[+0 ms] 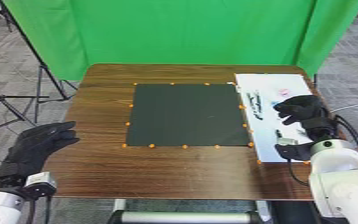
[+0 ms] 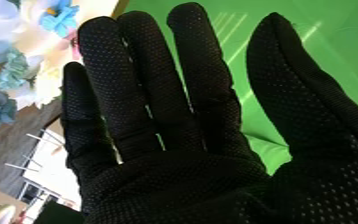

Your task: Arrange flowers

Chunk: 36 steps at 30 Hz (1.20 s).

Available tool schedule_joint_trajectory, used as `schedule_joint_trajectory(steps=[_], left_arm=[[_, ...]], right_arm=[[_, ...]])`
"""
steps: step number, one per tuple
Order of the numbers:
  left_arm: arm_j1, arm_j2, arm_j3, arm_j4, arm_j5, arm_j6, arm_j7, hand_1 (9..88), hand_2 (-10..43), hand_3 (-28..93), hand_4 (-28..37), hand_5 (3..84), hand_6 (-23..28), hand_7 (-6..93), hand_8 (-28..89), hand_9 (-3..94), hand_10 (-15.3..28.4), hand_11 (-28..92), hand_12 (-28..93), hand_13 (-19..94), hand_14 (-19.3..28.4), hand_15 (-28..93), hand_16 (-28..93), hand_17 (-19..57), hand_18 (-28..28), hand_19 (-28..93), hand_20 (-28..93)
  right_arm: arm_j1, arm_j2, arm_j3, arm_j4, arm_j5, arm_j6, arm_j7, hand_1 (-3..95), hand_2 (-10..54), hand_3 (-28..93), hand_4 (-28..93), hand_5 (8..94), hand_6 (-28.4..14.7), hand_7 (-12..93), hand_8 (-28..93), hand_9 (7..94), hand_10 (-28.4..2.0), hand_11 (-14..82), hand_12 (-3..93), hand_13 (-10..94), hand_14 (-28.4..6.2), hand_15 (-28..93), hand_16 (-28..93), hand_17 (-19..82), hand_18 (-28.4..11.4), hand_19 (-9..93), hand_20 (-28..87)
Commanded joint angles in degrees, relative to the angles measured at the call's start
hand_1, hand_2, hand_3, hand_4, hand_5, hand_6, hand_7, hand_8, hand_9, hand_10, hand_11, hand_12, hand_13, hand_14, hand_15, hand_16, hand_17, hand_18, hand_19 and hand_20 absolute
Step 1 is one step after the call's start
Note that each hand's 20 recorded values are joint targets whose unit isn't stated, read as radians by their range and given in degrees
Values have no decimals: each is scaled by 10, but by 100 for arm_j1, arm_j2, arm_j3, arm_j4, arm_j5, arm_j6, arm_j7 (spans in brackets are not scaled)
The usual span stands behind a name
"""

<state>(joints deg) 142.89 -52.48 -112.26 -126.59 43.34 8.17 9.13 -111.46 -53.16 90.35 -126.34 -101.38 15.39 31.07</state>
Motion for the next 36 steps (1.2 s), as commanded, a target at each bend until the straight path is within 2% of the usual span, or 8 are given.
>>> schedule_joint_trajectory(steps=[1, 8, 12, 18, 22, 25, 28, 36], left_arm=[[26, 185, 174, 52, -747, 78, 503, 388, 24, 748, -153, 538, 121, 186, -108, 474, 180, 439, 111, 346, 219, 609, -114, -71, 196, 590, 139], [-33, 200, 214, 61, -615, 26, 387, 389, 24, 747, -152, 539, 121, 188, -109, 476, 181, 445, 113, 348, 217, 615, -114, -70, 197, 592, 141], [16, 118, 204, 43, -326, 30, 167, 388, 24, 747, -151, 539, 122, 188, -109, 476, 181, 445, 113, 348, 218, 615, -115, -70, 197, 592, 141], [162, 137, 202, 1, -434, 44, 242, 387, 24, 748, -151, 539, 122, 187, -108, 475, 182, 444, 112, 347, 219, 615, -116, -70, 197, 591, 141], [259, 147, 161, -25, -505, 127, 296, 384, 26, 748, -151, 540, 123, 187, -108, 474, 183, 444, 112, 344, 221, 616, -116, -70, 196, 591, 141], [317, 201, 216, -12, -740, 220, 410, 378, 29, 750, -151, 540, 125, 186, -108, 472, 185, 444, 112, 342, 223, 616, -116, -72, 197, 592, 142], [271, 169, 208, -25, -596, 103, 441, 373, 34, 751, -152, 539, 129, 184, -107, 469, 188, 444, 113, 336, 228, 620, -116, -73, 197, 592, 143], [343, 120, 151, -50, -640, 63, 359, 367, 37, 752, -155, 540, 131, 181, -106, 467, 190, 444, 113, 333, 232, 623, -119, -74, 198, 592, 144]], right_arm=[[-16, 51, -11, 5, -49, 88, 9, 322, -23, 819, -283, 635, -4, 308, -111, 661, -157, 234, 152, 507, -160, 592, 130, 119, -198, 630, 130], [-63, 63, 68, 6, -30, 127, 27, 319, -19, 821, -282, 638, -7, 308, -118, 663, -158, 236, 153, 509, -160, 593, 129, 119, -198, 630, 129], [-17, 130, 12, 11, -396, 182, 226, 317, -14, 823, -279, 638, -11, 301, -135, 677, -156, 277, 169, 525, -153, 636, 145, 132, -196, 648, 137], [-12, 325, -76, -257, -2078, -739, 1471, 312, -2, 771, -243, 660, -51, 327, -135, 670, -181, 514, 233, 648, -140, 785, 225, 299, -241, 830, 113], [-66, 300, 82, -442, -1953, -1393, 1694, 312, 0, 755, -226, 664, -68, 323, -115, 673, -186, 562, 259, 685, -129, 797, 251, 355, -244, 920, -65], [72, 224, -13, -443, -2086, -2180, 1990, 322, -4, 744, -216, 677, -78, 369, -103, 682, -187, 614, 289, 707, -125, 823, 274, 383, -244, 931, -49], [3, 221, -33, -469, -2212, -2556, 2133, 333, -12, 737, -209, 684, -84, 409, -101, 694, -184, 649, 316, 719, -126, 843, 291, 400, -245, 932, -17], [-18, 181, -411, -278, -2463, -2741, 2314, 344, -21, 734, -208, 676, -90, 418, -104, 691, -192, 647, 327, 715, -132, 843, 302, 396, -249, 932, -3]])
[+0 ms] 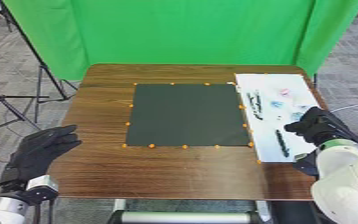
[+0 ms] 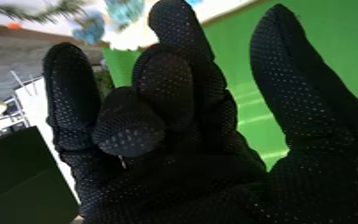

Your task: Arrange flowers

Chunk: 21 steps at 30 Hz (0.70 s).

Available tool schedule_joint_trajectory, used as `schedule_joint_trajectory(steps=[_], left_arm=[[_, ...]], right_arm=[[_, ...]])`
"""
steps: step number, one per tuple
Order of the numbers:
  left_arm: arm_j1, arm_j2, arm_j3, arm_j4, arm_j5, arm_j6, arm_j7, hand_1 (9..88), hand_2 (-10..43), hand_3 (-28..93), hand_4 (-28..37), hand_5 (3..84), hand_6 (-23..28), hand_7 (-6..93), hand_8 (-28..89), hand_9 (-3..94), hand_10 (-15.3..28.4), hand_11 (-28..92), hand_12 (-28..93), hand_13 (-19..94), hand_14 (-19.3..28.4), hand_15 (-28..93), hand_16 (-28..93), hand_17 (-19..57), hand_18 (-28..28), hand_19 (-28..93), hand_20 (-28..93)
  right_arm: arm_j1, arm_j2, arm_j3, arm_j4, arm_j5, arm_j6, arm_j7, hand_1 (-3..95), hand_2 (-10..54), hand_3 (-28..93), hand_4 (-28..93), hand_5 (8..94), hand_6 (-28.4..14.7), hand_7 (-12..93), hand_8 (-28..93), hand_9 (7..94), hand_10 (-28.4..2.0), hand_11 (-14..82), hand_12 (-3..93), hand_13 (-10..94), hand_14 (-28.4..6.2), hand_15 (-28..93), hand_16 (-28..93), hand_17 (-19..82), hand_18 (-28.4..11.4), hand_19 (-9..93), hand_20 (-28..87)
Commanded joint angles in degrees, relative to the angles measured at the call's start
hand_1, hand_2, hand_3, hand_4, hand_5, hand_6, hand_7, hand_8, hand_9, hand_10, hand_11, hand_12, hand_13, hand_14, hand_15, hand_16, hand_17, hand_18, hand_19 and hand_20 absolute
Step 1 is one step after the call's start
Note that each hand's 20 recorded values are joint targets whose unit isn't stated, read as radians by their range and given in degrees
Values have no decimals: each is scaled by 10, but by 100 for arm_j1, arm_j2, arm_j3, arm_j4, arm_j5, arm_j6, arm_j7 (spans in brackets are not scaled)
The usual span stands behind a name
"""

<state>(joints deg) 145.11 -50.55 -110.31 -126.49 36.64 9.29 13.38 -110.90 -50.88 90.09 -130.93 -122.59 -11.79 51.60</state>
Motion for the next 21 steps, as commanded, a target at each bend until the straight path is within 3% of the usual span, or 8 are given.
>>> schedule_joint_trajectory(steps=[1, 21], left_arm=[[126, -69, -37, -56, 7, -47, -62, 366, 37, 753, -155, 540, 132, 181, -106, 467, 190, 444, 113, 333, 232, 623, -120, -74, 198, 592, 144], [-1, -38, 15, -35, -24, -77, -127, 360, 37, 754, -156, 540, 135, 178, -103, 465, 194, 444, 112, 329, 234, 625, -121, -76, 198, 591, 146]], right_arm=[[-49, -53, -446, 240, -412, -28, 311, 345, -22, 734, -208, 676, -90, 418, -104, 691, -192, 646, 327, 715, -132, 842, 301, 396, -249, 932, -6], [71, -21, -974, 719, -1108, -133, 471, 345, -30, 737, -213, 659, -97, 429, -107, 674, -212, 631, 319, 702, -138, 827, 287, 380, -255, 932, -46]])
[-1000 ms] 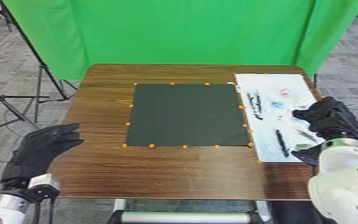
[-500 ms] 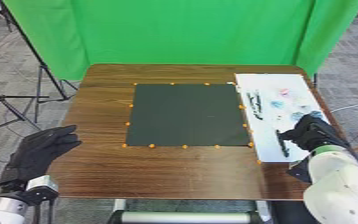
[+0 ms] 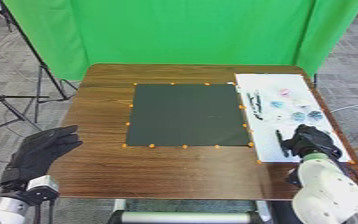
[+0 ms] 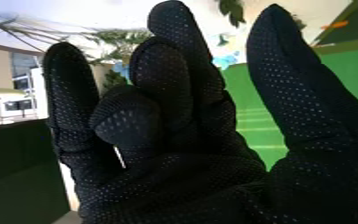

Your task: Arrange flowers

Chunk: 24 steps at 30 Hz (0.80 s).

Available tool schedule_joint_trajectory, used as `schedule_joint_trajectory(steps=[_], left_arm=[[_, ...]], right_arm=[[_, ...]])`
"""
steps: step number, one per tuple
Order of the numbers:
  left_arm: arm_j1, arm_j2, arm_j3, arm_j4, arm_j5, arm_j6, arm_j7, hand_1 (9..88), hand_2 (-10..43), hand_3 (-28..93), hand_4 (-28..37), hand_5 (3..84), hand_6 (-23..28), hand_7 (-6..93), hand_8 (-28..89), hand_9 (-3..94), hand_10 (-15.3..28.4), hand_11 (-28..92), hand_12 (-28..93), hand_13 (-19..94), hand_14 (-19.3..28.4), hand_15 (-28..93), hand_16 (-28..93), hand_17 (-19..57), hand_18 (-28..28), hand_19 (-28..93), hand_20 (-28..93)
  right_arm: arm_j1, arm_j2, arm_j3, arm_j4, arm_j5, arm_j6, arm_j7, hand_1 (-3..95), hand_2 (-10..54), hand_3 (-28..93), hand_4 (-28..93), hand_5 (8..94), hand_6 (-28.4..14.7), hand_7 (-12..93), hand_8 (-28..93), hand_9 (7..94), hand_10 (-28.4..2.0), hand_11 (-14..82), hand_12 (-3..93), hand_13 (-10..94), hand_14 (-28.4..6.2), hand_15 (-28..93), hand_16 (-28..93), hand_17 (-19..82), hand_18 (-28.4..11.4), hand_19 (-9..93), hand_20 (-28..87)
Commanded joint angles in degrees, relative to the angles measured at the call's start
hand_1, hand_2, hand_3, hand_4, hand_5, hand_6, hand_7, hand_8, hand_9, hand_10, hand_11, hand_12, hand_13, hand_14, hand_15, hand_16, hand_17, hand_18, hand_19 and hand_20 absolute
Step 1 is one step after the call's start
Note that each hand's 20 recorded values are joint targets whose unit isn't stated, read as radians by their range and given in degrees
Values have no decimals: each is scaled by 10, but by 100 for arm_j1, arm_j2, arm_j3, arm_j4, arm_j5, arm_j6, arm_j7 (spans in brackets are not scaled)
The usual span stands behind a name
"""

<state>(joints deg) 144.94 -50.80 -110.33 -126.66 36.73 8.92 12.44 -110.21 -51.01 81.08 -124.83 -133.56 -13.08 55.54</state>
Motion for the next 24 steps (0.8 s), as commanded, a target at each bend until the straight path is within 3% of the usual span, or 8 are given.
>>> schedule_joint_trajectory(steps=[1, 16, 24], left_arm=[[35, -10, 14, -25, -54, -42, -22, 360, 37, 754, -156, 540, 136, 178, -103, 465, 194, 444, 112, 329, 234, 626, -121, -76, 198, 591, 145], [-67, -6, 62, 15, -78, -92, -80, 353, 35, 759, -156, 541, 138, 175, -102, 462, 198, 443, 111, 325, 238, 628, -123, -79, 199, 591, 146], [-41, 8, 57, 6, -117, -67, -45, 351, 35, 760, -157, 541, 140, 174, -102, 462, 200, 442, 111, 324, 239, 628, -123, -80, 199, 590, 145]], right_arm=[[33, -21, -108, 125, -23, -20, 76, 345, -31, 737, -214, 659, -97, 429, -107, 673, -213, 630, 319, 701, -137, 826, 286, 380, -256, 932, -49], [341, -158, -580, 563, -307, -173, 114, 356, -45, 743, -218, 652, -101, 398, -106, 654, -222, 603, 303, 685, -139, 804, 265, 365, -258, 932, -100], [235, -239, -559, 801, -339, -329, 133, 361, -46, 745, -220, 655, -99, 401, -103, 655, -221, 604, 298, 686, -138, 804, 259, 366, -258, 932, -105]])
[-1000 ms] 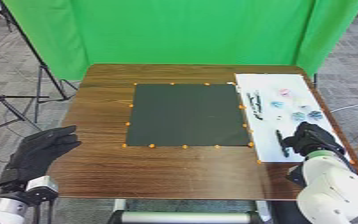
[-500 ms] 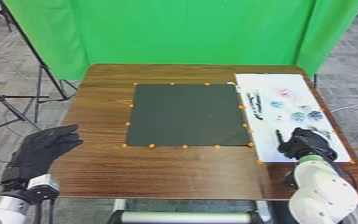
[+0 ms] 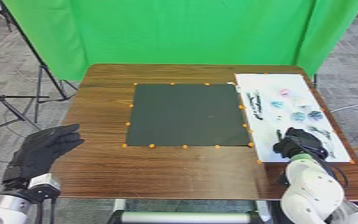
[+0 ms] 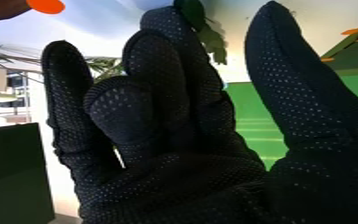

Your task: Arrange flowers

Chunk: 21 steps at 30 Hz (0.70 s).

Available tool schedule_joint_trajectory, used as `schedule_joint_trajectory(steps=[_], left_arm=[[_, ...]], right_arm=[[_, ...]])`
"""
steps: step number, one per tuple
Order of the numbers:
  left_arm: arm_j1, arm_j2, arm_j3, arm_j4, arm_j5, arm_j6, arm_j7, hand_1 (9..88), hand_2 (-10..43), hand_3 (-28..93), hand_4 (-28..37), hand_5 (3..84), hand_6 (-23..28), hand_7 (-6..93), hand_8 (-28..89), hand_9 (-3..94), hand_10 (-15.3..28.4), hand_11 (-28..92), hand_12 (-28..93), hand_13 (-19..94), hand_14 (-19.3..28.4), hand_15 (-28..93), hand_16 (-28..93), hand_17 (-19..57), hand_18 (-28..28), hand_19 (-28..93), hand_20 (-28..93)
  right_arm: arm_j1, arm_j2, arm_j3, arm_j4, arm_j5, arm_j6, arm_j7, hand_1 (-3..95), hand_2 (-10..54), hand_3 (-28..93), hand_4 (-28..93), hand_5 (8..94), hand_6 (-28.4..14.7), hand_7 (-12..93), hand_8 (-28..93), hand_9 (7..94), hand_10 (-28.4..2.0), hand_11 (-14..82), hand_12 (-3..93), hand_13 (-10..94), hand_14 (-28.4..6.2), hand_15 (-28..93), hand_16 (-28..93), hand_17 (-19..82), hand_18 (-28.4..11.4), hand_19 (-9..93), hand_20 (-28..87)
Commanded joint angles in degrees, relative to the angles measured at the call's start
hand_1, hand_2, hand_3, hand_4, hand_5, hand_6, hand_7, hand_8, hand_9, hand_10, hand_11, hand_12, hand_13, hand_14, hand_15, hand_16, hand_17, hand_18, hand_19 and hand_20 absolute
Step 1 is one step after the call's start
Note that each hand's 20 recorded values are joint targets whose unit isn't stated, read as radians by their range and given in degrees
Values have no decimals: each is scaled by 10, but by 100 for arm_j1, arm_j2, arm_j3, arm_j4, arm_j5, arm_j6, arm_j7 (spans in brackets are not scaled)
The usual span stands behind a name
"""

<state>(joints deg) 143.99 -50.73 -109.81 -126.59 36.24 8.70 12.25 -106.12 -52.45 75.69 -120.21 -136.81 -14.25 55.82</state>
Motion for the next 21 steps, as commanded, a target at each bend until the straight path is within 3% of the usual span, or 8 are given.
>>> schedule_joint_trajectory(steps=[1, 4, 8, 13, 16, 21], left_arm=[[51, 4, 5, 0, -71, -38, -23, 351, 36, 759, -158, 541, 140, 173, -102, 461, 200, 441, 111, 324, 239, 628, -123, -80, 199, 590, 145], [69, 7, -9, -4, -82, -46, -3, 351, 36, 759, -158, 542, 141, 171, -101, 462, 201, 441, 112, 323, 240, 628, -123, -80, 199, 590, 145], [41, 11, -1, 1, -84, -56, -6, 350, 36, 760, -158, 542, 141, 171, -100, 462, 201, 441, 112, 322, 241, 629, -124, -80, 199, 590, 145], [42, 15, -1, 3, -103, -44, 8, 349, 37, 761, -158, 542, 141, 170, -100, 461, 202, 441, 112, 322, 242, 629, -124, -80, 199, 590, 145], [62, 11, -20, 2, -104, -53, -9, 349, 39, 760, -159, 542, 141, 171, -100, 461, 202, 441, 113, 322, 242, 629, -124, -81, 199, 590, 146], [45, 18, -8, 4, -129, -42, 6, 347, 39, 761, -158, 542, 142, 171, -100, 461, 204, 441, 112, 321, 242, 629, -124, -81, 200, 590, 146]], right_arm=[[-189, -101, -29, 362, -19, -221, 108, 362, -47, 746, -220, 655, -99, 402, -102, 655, -221, 604, 297, 686, -138, 805, 258, 366, -258, 932, -106], [-242, -143, -52, 417, -34, -281, 86, 385, -55, 735, -235, 653, -95, 395, 55, 659, -217, 608, 296, 688, -136, 806, 249, 366, -258, 932, -105], [-325, -202, -122, 522, -93, -342, 69, 409, -67, 725, -238, 656, -92, 397, 122, 664, -213, 610, 298, 690, -135, 806, 250, 367, -258, 932, -101], [-402, -288, -165, 637, -59, -399, 97, 419, -80, 724, -241, 655, -89, 399, 140, 664, -208, 613, 299, 692, -133, 805, 251, 369, -256, 932, -99], [-446, -312, -161, 650, -31, -349, 117, 424, -91, 739, -245, 690, -91, 277, 67, 668, -202, 601, 289, 697, -132, 802, 248, 374, -255, 932, -98], [-486, -381, -134, 704, 86, -354, 141, 436, -95, 744, -250, 715, -92, 229, -3, 691, -194, 576, 277, 710, -126, 794, 245, 386, -253, 932, -97]])
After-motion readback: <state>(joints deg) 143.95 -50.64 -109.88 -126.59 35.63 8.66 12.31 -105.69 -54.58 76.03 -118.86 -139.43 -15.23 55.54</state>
